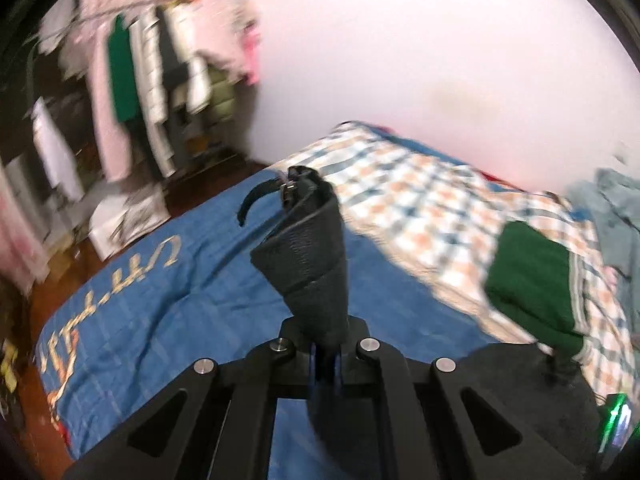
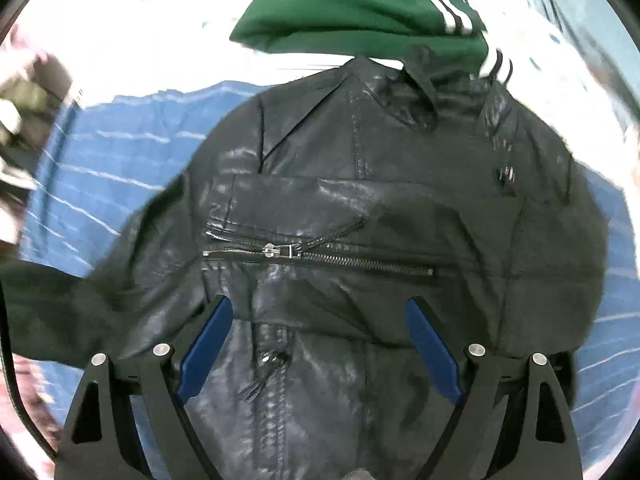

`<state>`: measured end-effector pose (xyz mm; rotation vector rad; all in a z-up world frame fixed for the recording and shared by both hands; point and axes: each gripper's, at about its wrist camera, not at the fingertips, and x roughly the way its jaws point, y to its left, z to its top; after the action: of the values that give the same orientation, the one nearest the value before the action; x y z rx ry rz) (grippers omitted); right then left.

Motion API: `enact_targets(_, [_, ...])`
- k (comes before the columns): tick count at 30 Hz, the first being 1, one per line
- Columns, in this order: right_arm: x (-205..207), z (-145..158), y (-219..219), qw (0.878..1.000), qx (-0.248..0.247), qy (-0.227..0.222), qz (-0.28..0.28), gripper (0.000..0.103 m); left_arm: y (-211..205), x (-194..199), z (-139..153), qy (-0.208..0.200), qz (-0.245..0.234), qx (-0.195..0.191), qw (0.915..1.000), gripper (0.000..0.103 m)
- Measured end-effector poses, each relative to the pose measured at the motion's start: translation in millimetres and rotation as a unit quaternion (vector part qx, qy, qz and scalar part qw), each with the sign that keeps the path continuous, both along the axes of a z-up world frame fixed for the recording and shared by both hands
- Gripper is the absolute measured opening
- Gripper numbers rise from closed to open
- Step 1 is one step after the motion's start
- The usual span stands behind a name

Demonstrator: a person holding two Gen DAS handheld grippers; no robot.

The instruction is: Fold large clothes

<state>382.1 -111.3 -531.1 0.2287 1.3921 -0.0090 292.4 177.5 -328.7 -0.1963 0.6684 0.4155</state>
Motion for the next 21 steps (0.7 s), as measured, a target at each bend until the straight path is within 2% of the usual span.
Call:
enact_targets(5, [-15,5,-74,0.998,0.025,0.010,-0.057,0.089,-110,26,22,-0.018,-0.096,0.003,0.9952,0.002])
enact_targets(8, [-32,3,-139,0.994,0.030,0.017,-0.106,0.089,-200,39,17,-0.004,-0.177,-0.013,0.9841,0.002])
enact_targets(10, [-46,1,-182,0.990,0.024,0.020,-0.139,0.089,-255,42,4,0.014,-0.227,-0.018,0.9736,0.002])
enact_targets(12, [-62,-2,-226,0.985,0.016,0.023,-0.170,0.089,-320,39,-18,0.044,-0.281,-0.019,0.9584,0.002])
enact_targets(14, [-81,-8,-265,0.979,0.011,0.030,-0.199,0.089,-363,36,-39,0.073,-0.315,-0.024,0.9461,0.002])
enact_targets(15, [-86,-11,-281,0.977,0.009,0.034,-0.208,0.089,-392,32,-57,0.098,-0.337,-0.022,0.9360,0.003])
enact_targets(19, [-119,-24,-335,0.970,-0.001,0.051,-0.236,0.090,-456,27,-111,0.189,-0.367,0.000,0.9107,0.003])
enact_targets(21, [-139,-32,-354,0.968,-0.002,0.058,-0.245,0.090,-469,23,-132,0.223,-0.362,0.003,0.9051,0.004])
